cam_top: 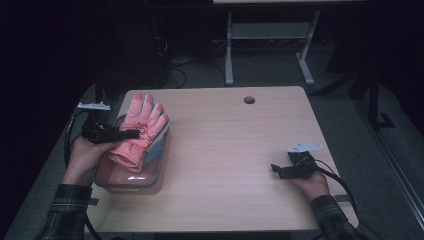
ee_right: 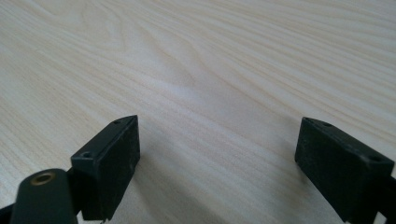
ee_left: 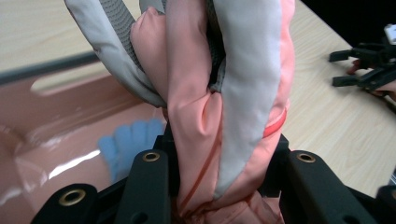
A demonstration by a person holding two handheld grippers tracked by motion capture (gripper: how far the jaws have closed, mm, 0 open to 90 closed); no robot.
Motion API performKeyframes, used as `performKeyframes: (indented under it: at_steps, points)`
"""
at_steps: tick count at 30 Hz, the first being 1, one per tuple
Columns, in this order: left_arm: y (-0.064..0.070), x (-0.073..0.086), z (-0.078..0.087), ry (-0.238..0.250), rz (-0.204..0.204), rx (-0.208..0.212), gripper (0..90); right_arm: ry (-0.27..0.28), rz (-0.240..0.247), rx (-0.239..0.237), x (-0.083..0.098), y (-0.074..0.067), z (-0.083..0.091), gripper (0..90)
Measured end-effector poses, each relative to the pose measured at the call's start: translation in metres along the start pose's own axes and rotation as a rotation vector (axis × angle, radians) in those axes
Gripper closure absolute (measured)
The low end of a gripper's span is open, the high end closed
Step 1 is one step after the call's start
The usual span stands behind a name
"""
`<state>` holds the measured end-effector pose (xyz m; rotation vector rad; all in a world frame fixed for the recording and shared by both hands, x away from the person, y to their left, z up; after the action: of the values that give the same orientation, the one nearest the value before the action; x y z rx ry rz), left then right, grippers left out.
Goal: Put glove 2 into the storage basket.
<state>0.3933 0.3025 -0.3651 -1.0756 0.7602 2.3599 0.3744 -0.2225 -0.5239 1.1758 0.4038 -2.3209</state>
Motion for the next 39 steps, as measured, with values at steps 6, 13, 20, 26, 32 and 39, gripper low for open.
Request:
performKeyframes:
  at_steps: [6,13,20,26,32,39]
  points:
    - [-0.017,0.016,-0.007,-0.03,0.049,-0.037,63.6,0.0,0.0,0.0,0.0,0.0,0.0,13.9]
    - [-0.026,0.027,-0.018,-0.069,0.068,-0.067,63.4,0.001,-0.001,0.002,0.0,0.0,0.0,13.8]
    - [-0.032,0.039,-0.034,-0.116,0.1,-0.078,63.2,0.0,-0.001,0.002,0.0,0.0,0.0,13.9]
    - [-0.037,0.045,-0.042,-0.146,0.118,-0.088,62.8,0.0,-0.001,0.002,0.0,0.0,0.0,13.9]
    - [-0.043,0.052,-0.051,-0.184,0.128,-0.105,62.4,0.0,-0.001,0.002,0.0,0.0,0.0,13.9]
    - [-0.044,0.056,-0.055,-0.18,0.148,-0.106,60.4,0.001,-0.001,0.002,0.0,0.0,0.0,13.9]
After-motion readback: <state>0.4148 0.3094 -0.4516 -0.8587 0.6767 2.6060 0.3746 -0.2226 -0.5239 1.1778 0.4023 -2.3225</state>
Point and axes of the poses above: each handheld gripper's, and its own axes: z roughly backward along the jaws, x roughly out of its underside, y roughly to its right, the point moved 6 cm from there along -z, roughly forward along the jaws, and after that the axes turned 8 degrees about y, right-handed, at the moved point
